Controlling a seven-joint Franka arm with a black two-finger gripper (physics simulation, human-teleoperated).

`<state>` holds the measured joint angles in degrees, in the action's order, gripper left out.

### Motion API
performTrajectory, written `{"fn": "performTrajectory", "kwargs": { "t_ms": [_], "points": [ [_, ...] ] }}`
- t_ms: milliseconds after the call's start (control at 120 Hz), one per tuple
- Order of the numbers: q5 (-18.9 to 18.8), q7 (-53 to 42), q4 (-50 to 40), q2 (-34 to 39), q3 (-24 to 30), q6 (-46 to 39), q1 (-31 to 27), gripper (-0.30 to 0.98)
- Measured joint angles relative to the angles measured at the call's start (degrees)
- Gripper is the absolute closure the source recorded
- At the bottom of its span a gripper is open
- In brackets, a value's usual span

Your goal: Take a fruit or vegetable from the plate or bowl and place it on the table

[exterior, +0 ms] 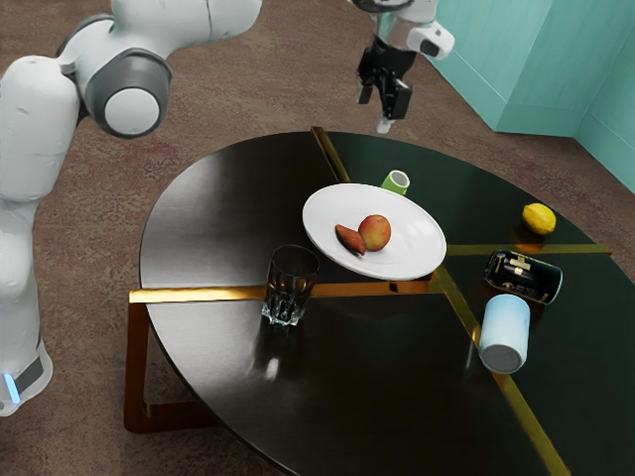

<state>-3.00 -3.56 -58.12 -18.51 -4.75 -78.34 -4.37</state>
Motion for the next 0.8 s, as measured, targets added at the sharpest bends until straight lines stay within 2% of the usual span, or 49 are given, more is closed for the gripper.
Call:
{"fn": "performTrajectory", "kwargs": {
  "t_ms": [208, 475, 800],
  "points": [
    [0.06, -0.04, -0.18, -2.75, 0.03, -2.85, -0.26, 0.0],
    [0.12, -0.08, -10.28, -3.38, 0.56, -8.88, 0.56, 0.0],
    [2.36, -0.21, -14.98, -5.6, 0.71, -14.51, 2.79, 0.0]
  ]
}}
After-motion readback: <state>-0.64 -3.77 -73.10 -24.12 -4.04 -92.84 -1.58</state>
